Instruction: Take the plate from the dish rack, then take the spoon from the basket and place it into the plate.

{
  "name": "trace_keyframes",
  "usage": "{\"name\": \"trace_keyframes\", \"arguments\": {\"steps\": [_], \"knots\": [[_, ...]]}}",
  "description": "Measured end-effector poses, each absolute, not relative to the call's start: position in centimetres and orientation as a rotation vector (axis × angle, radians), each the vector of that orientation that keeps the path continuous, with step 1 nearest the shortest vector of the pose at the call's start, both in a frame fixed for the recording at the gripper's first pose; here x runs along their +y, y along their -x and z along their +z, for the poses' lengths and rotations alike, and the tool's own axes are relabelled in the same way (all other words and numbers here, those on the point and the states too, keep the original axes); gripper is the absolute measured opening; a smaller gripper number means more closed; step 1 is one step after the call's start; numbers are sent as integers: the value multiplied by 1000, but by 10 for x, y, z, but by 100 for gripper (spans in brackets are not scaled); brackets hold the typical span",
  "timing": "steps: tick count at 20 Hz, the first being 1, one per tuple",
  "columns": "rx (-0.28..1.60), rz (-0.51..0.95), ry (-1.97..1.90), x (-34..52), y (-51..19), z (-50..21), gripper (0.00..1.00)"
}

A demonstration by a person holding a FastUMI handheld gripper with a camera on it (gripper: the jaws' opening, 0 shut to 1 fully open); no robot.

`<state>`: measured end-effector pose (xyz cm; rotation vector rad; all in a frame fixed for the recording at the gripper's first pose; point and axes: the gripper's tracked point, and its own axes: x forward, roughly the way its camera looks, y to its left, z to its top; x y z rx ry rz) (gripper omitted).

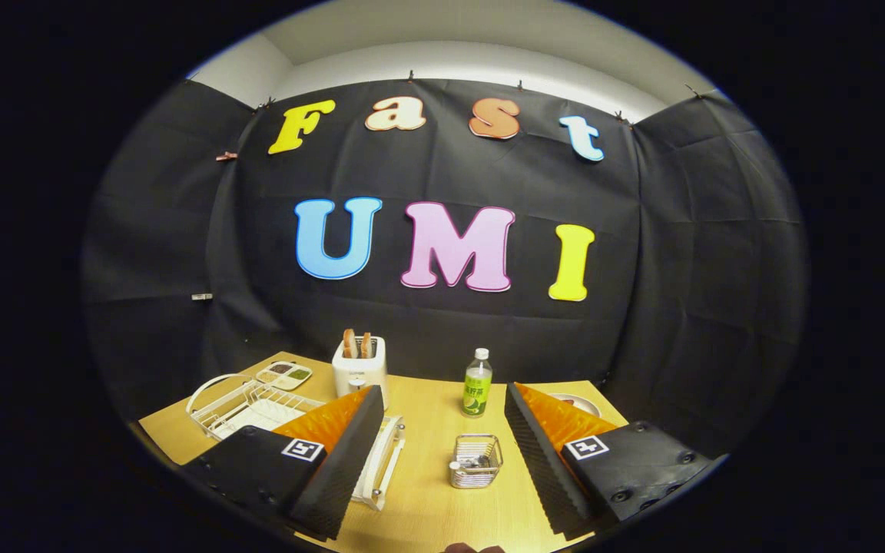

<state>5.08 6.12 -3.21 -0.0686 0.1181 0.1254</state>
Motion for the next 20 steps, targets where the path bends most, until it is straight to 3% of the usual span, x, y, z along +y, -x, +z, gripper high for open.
{"name": "trace_keyframes", "arguments": {"steps": [7, 20], "knots": [[261, 242, 144, 132, -95, -64, 98], [765, 226, 112, 182, -163, -203, 98]]}}
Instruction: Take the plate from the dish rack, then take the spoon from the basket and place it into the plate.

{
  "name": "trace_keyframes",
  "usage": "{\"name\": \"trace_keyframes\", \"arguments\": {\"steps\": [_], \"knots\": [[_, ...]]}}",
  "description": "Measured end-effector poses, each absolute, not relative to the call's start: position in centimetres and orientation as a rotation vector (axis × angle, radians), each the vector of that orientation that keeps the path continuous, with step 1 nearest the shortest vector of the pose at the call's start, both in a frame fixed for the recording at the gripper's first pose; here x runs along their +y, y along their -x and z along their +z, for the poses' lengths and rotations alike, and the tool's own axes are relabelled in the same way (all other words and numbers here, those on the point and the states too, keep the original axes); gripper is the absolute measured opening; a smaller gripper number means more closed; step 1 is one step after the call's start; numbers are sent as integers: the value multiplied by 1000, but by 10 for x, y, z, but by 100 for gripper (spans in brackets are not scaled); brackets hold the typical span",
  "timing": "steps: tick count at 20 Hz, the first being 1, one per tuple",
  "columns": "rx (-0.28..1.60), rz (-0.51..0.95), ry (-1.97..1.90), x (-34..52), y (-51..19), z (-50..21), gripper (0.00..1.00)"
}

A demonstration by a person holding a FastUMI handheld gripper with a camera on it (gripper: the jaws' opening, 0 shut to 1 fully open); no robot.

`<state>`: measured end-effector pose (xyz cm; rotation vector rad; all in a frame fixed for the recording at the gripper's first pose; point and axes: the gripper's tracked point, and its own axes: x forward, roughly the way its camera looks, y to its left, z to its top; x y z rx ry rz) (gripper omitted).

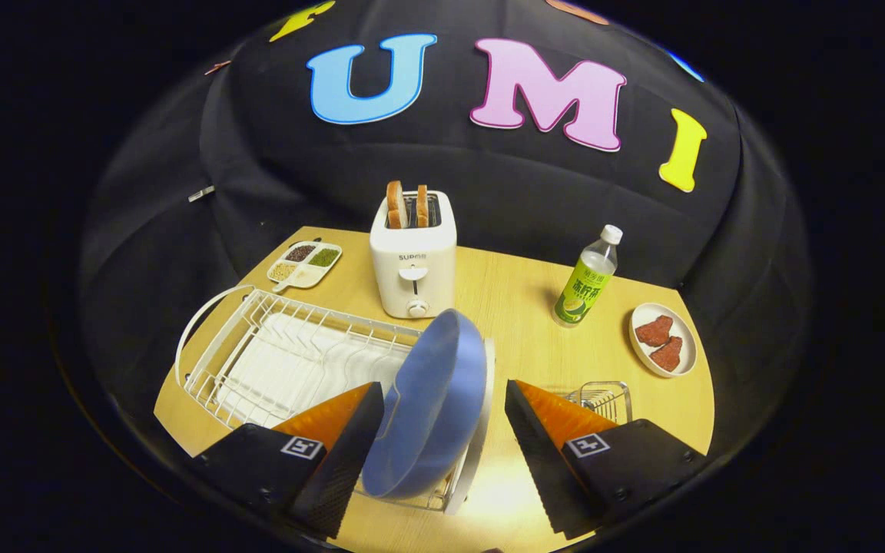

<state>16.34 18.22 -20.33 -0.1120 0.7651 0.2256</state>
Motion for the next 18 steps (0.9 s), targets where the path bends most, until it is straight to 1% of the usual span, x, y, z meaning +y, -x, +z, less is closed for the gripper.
{"name": "trace_keyframes", "arguments": {"steps": [1, 3, 4, 5, 8, 11, 15, 18], "knots": [[771, 211, 105, 183, -168, -206, 98], [828, 186, 90, 183, -165, -216, 87], [855, 181, 83, 185, -164, -222, 77], [870, 174, 85, 187, -165, -226, 72], [892, 160, 92, 192, -163, -229, 48], [888, 136, 137, 195, -164, -226, 45], [840, 109, 142, 203, -167, -212, 40], [793, 79, 185, 194, -176, -196, 37]]}}
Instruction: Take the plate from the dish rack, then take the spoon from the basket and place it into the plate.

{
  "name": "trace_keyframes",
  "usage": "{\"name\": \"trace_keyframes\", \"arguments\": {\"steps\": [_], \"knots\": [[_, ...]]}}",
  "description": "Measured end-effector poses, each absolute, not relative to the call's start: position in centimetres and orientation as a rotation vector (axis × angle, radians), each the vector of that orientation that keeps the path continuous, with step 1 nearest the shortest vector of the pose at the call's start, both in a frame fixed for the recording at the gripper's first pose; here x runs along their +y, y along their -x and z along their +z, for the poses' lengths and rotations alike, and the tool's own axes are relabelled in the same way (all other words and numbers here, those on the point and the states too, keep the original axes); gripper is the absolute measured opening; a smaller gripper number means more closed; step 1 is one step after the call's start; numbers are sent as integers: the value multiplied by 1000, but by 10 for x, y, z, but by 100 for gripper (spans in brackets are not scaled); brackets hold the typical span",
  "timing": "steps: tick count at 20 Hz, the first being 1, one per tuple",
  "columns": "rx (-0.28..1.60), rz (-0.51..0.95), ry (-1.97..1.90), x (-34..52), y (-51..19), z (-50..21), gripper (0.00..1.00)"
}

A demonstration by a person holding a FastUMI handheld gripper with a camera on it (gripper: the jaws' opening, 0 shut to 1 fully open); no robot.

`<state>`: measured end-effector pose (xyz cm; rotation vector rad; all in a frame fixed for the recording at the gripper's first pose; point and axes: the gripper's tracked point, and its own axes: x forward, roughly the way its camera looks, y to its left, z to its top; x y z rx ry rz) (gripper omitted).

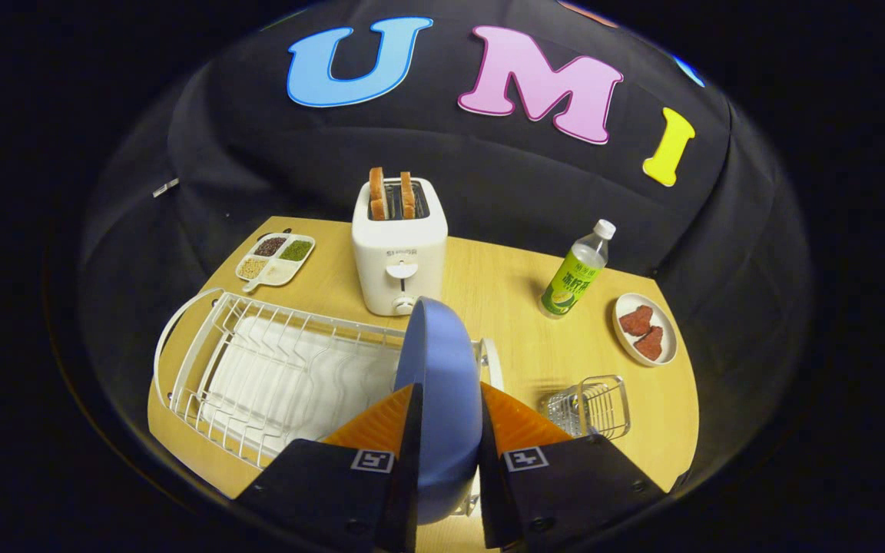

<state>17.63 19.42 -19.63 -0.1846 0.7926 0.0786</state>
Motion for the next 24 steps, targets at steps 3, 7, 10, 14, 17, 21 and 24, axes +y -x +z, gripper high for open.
{"name": "trace_keyframes", "arguments": {"steps": [3, 7, 10, 14, 17, 21, 24], "knots": [[799, 55, 191, 186, -175, -196, 34], [798, -9, 160, 167, -176, -191, 33], [804, -7, 135, 163, -177, -189, 29], [802, 28, 80, 160, -169, -183, 28], [771, 71, 42, 152, -160, -167, 27], [706, 126, -43, 135, -145, -129, 27], [666, 146, -91, 111, -125, -102, 27]]}}
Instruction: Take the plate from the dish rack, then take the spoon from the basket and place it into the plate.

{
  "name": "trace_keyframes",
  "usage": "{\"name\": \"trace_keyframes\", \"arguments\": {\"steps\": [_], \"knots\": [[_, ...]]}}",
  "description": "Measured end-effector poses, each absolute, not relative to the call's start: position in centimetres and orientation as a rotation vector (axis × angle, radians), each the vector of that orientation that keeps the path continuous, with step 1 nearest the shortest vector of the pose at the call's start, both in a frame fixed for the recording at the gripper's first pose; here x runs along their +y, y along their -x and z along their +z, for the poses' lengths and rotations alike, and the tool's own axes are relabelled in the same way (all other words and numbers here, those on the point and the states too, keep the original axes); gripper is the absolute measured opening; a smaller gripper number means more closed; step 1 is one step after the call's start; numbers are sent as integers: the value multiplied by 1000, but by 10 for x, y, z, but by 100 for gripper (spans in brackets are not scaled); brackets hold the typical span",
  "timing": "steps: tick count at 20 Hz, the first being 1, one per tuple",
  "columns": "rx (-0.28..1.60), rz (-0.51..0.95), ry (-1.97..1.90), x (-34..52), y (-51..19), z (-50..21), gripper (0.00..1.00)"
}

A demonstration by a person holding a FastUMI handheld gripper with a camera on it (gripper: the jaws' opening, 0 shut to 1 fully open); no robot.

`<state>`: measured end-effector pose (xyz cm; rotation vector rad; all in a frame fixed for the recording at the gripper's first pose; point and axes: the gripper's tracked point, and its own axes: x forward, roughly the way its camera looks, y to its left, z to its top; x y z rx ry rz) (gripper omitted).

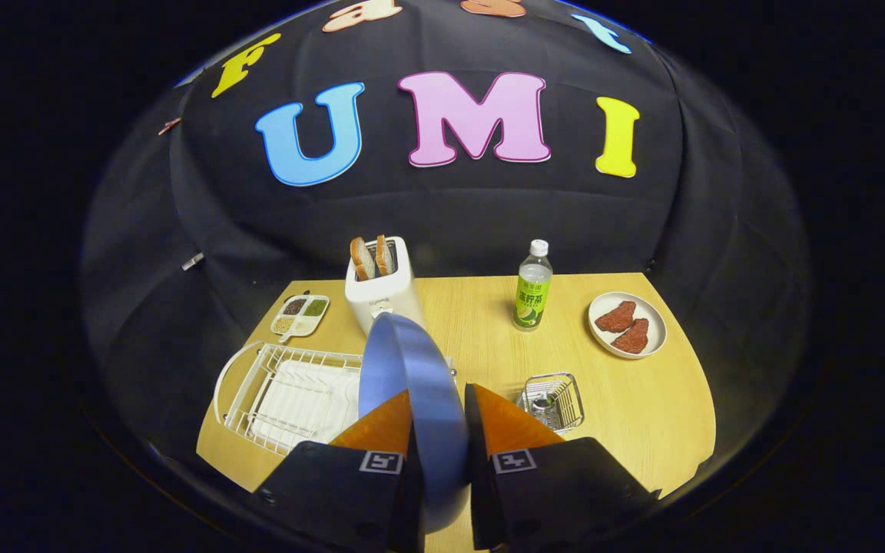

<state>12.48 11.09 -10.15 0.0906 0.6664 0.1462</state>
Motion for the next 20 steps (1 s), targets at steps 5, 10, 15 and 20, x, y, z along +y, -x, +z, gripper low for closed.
{"name": "trace_keyframes", "arguments": {"steps": [5, 10, 15, 20], "knots": [[636, 138, -165, 54, -75, -84, 27], [725, 105, -298, 7, -20, -114, 27], [809, 77, -387, -36, 4, -157, 27], [930, 108, -474, -56, 16, -219, 27]]}}
